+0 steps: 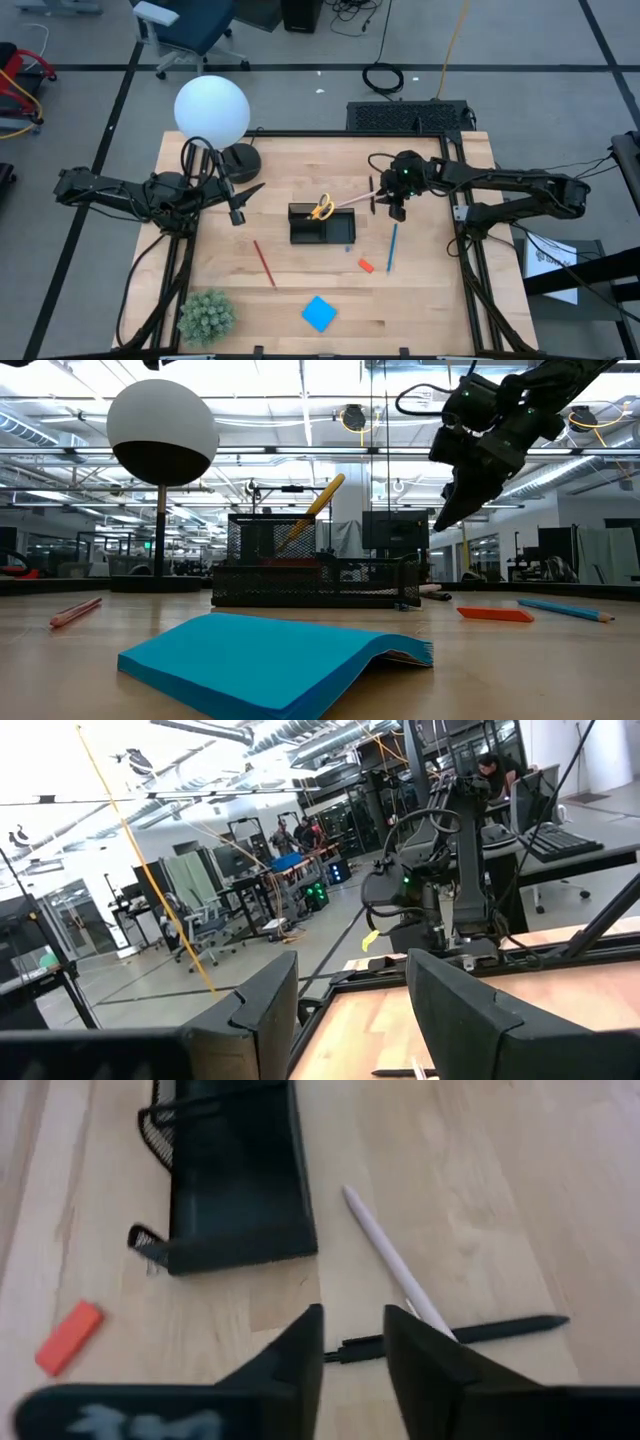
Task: Pick and place office supplies into organizer
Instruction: Put the light pink pen into the desk organizer
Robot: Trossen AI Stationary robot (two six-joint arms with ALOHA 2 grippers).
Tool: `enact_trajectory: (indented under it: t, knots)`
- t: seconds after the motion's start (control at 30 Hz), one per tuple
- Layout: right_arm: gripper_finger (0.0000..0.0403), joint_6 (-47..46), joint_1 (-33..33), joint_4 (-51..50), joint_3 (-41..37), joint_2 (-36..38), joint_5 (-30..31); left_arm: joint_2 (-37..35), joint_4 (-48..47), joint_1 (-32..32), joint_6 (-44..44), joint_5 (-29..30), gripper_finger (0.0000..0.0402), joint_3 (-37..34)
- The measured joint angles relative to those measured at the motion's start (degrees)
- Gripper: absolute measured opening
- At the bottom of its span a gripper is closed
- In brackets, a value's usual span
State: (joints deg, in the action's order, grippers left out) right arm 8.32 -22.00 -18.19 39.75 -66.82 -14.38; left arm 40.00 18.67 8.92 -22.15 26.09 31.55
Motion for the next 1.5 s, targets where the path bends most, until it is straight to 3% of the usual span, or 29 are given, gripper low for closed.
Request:
enact_trajectory:
  t: [0.2, 0.37, 0.67, 1.03, 1.5]
  knots:
    - [0.0171, 6.4, 1.8, -0.1, 0.0, -3.4, 5.6, 0.0, -0.1, 0.0, 2.3, 0.0, 0.0186, 0.0]
    - [0.0193, 10.3, 1.8, 0.6, 0.0, -7.8, 7.4, 0.0, -1.6, 0.0, 2.7, 0.0, 0.0186, 0.0]
    - [0.0188, 12.8, 1.7, 3.9, 2.4, -13.6, 8.7, 0.0, -2.6, 0.0, 2.7, 0.0, 0.0186, 0.0]
    - [0.0183, 17.7, 0.7, -3.9, 12.9, -22.7, 8.6, 0.0, -2.4, 0.0, 2.3, 0.0, 0.0186, 0.0]
    - [0.018, 20.9, -1.8, -7.5, 14.4, -24.0, 8.2, 0.0, -2.3, 0.0, 1.8, 0.0, 0.0186, 0.0]
